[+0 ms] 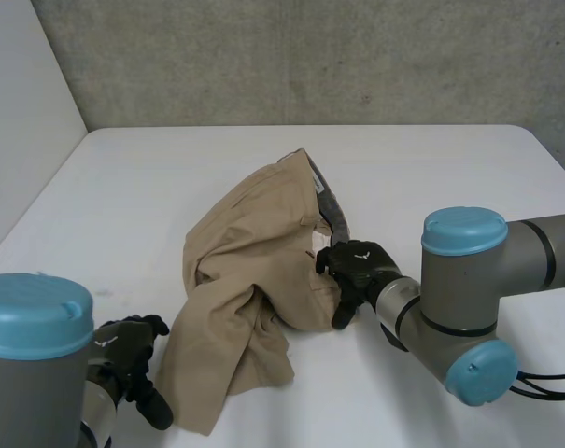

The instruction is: Fold the shorts.

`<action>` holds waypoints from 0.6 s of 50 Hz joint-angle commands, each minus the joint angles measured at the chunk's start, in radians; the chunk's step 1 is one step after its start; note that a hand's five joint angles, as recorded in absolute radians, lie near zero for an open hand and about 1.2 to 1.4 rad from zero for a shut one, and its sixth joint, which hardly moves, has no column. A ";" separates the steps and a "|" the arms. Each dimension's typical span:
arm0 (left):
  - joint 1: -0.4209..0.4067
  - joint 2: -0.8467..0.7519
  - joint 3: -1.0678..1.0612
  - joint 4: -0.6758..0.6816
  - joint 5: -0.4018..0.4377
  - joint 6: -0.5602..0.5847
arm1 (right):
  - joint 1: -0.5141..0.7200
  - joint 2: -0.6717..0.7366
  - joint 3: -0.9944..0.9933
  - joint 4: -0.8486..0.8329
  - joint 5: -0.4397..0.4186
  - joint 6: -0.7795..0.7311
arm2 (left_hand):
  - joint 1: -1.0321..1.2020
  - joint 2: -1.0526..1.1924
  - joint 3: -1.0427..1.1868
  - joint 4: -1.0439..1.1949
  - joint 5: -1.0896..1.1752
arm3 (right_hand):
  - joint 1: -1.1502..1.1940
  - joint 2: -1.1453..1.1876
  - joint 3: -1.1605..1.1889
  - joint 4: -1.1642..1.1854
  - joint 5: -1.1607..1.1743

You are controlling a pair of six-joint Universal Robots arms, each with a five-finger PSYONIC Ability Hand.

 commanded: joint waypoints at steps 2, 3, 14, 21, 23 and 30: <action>-0.012 -0.096 0.014 0.073 -0.012 0.003 | 0.006 0.014 -0.021 -0.061 0.058 -0.005 | 0.344 0.337 0.343 0.338 0.336 | 0.837 0.746 0.745 0.748 0.790; -0.013 -0.106 0.016 0.082 -0.015 0.003 | 0.004 0.013 -0.024 -0.070 0.072 -0.008 | 0.435 0.428 0.434 0.429 0.427 | 0.902 0.810 0.809 0.812 0.854; -0.004 -0.063 0.164 0.120 -0.074 0.035 | -0.012 -0.201 -0.053 -0.055 0.077 -0.101 | 1.122 1.116 1.121 1.116 1.115 | 0.902 0.810 0.810 0.813 0.855; 0.048 0.115 0.295 0.122 -0.060 0.226 | -0.048 -0.337 -0.071 0.007 0.075 -0.270 | 1.122 1.116 1.121 1.116 1.115 | 0.902 0.810 0.810 0.813 0.855; 0.059 0.147 0.327 0.123 -0.040 0.282 | -0.055 -0.358 -0.085 0.017 0.077 -0.307 | 1.122 1.116 1.121 1.116 1.115 | 0.902 0.810 0.810 0.813 0.855; 0.082 0.219 0.416 0.123 0.086 0.454 | -0.108 -0.495 -0.154 0.100 0.083 -0.405 | 1.122 1.116 1.121 1.116 1.115 | 0.902 0.810 0.810 0.813 0.855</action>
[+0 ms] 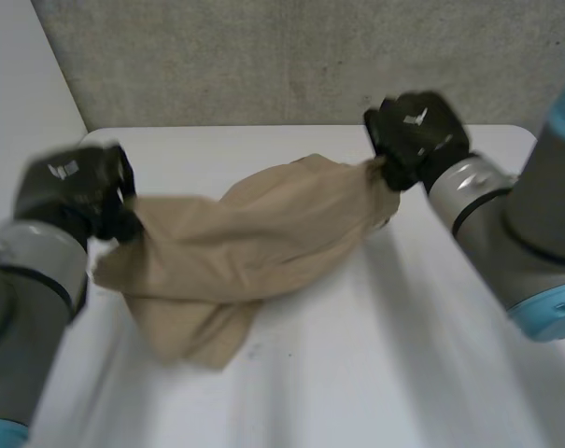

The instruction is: Fold the shorts.

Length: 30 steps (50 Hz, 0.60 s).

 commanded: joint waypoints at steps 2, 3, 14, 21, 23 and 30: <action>0.023 0.074 0.102 0.000 0.136 0.175 | -0.052 -0.135 -0.075 0.103 0.005 -0.102 | 0.257 0.200 0.210 0.203 0.244 | 0.450 0.220 0.218 0.205 0.252; 0.023 0.074 0.111 -0.003 0.145 0.180 | -0.053 -0.149 -0.085 0.132 0.005 -0.111 | 0.257 0.200 0.210 0.203 0.244 | 0.450 0.220 0.218 0.205 0.252; 0.031 -0.113 0.160 -0.010 0.173 0.201 | -0.052 -0.116 -0.104 0.272 0.005 -0.223 | 0.257 0.200 0.210 0.203 0.244 | 0.450 0.220 0.218 0.205 0.252; 0.045 -0.401 0.255 -0.007 0.173 0.232 | -0.039 0.099 -0.150 0.295 0.013 -0.234 | 0.257 0.200 0.210 0.203 0.244 | 0.450 0.220 0.218 0.205 0.252; 0.046 -0.469 0.293 -0.007 0.168 0.233 | -0.038 0.179 -0.171 0.294 0.008 -0.226 | 0.257 0.200 0.210 0.203 0.244 | 0.450 0.220 0.218 0.205 0.252; 0.051 -0.653 0.445 -0.014 0.162 0.230 | -0.047 0.331 -0.205 0.294 0.005 -0.183 | 0.149 0.093 0.102 0.095 0.136 | 0.450 0.220 0.218 0.205 0.252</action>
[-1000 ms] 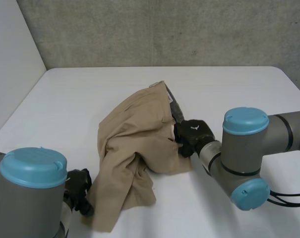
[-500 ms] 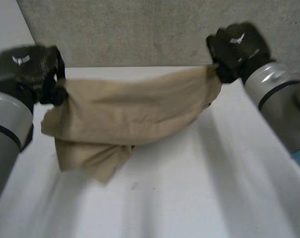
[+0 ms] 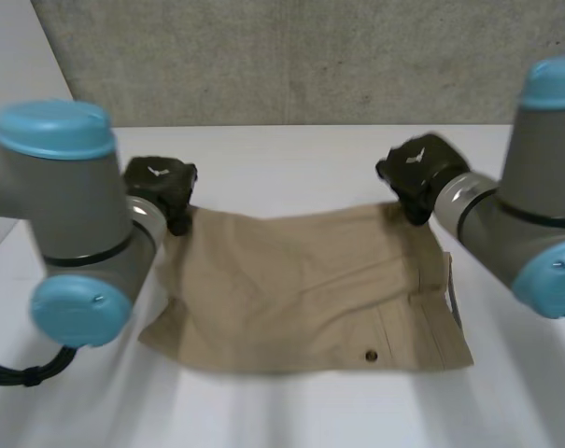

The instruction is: Fold the shorts.

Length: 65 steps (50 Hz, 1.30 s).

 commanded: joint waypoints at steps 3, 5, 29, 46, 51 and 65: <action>0.004 -0.189 0.138 -0.018 -0.002 -0.001 | -0.015 0.145 -0.017 -0.003 -0.015 0.082 | 0.058 0.000 0.006 0.000 0.045 | 0.447 0.220 0.218 0.205 0.253; -0.002 -0.191 0.133 -0.022 -0.001 -0.003 | -0.021 0.140 -0.001 -0.002 -0.032 0.121 | 0.055 -0.003 0.003 -0.003 0.042 | 0.447 0.220 0.218 0.205 0.253; 0.030 0.208 -0.290 -0.027 0.111 0.002 | -0.141 -0.095 0.175 0.176 -0.242 0.146 | -0.841 -0.898 -0.893 -0.898 -0.854 | -0.392 -0.619 -0.621 -0.634 -0.586; 0.115 0.251 -0.519 0.008 0.229 0.066 | -0.130 -0.001 0.313 -0.009 -0.240 0.095 | -0.768 -0.825 -0.819 -0.825 -0.780 | -0.246 -0.472 -0.475 -0.488 -0.440; 0.119 0.245 -0.537 0.048 0.231 0.069 | -0.130 0.014 0.313 -0.019 -0.245 0.093 | -0.715 -0.772 -0.767 -0.772 -0.728 | 0.106 -0.120 -0.123 -0.136 -0.087; 0.106 0.111 -0.473 0.251 0.234 0.069 | -0.125 0.020 0.287 -0.020 -0.242 0.046 | -0.353 -0.411 -0.405 -0.411 -0.366 | 0.447 0.220 0.218 0.205 0.253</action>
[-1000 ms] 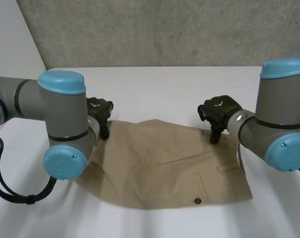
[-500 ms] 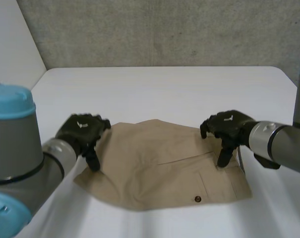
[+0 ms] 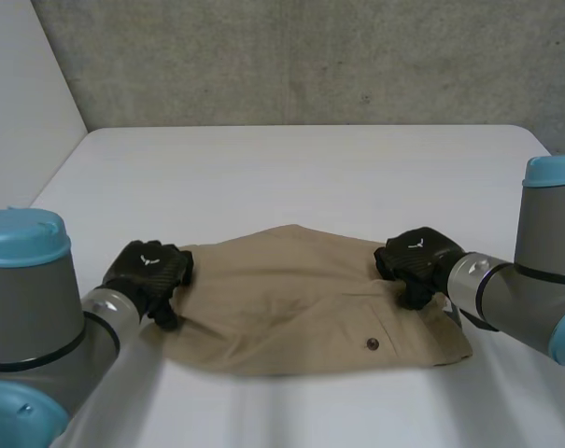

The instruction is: Fold the shorts.

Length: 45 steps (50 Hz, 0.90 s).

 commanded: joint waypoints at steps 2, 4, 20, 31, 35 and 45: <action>-0.013 -0.082 0.076 0.066 0.004 -0.002 | 0.002 0.008 -0.021 0.003 0.004 -0.052 | 0.133 0.147 0.152 0.147 0.153 | 0.486 0.222 0.234 0.212 0.276; -0.019 -0.090 0.097 0.065 0.004 -0.002 | 0.002 0.017 -0.032 0.003 0.007 -0.063 | 0.130 0.144 0.149 0.144 0.150 | 0.486 0.222 0.234 0.212 0.276; -0.042 -0.193 0.194 0.034 0.000 0.048 | 0.002 0.063 -0.102 0.000 0.046 -0.078 | 0.396 0.410 0.415 0.410 0.416 | 0.486 0.222 0.234 0.212 0.276; -0.045 -0.296 0.576 0.097 -0.033 0.228 | 0.011 0.125 -0.358 -0.197 0.116 -0.144 | 0.743 0.757 0.762 0.758 0.763 | 0.486 0.222 0.234 0.212 0.276; -0.050 -0.312 0.832 0.166 -0.074 0.231 | 0.028 0.117 -0.433 -0.465 0.128 -0.142 | 0.743 0.757 0.762 0.758 0.763 | 0.486 0.222 0.234 0.212 0.276; -0.059 -0.319 1.245 0.509 -0.148 0.228 | 0.042 0.069 -0.501 -1.036 0.187 -0.141 | 0.743 0.757 0.762 0.758 0.763 | 0.486 0.222 0.234 0.212 0.276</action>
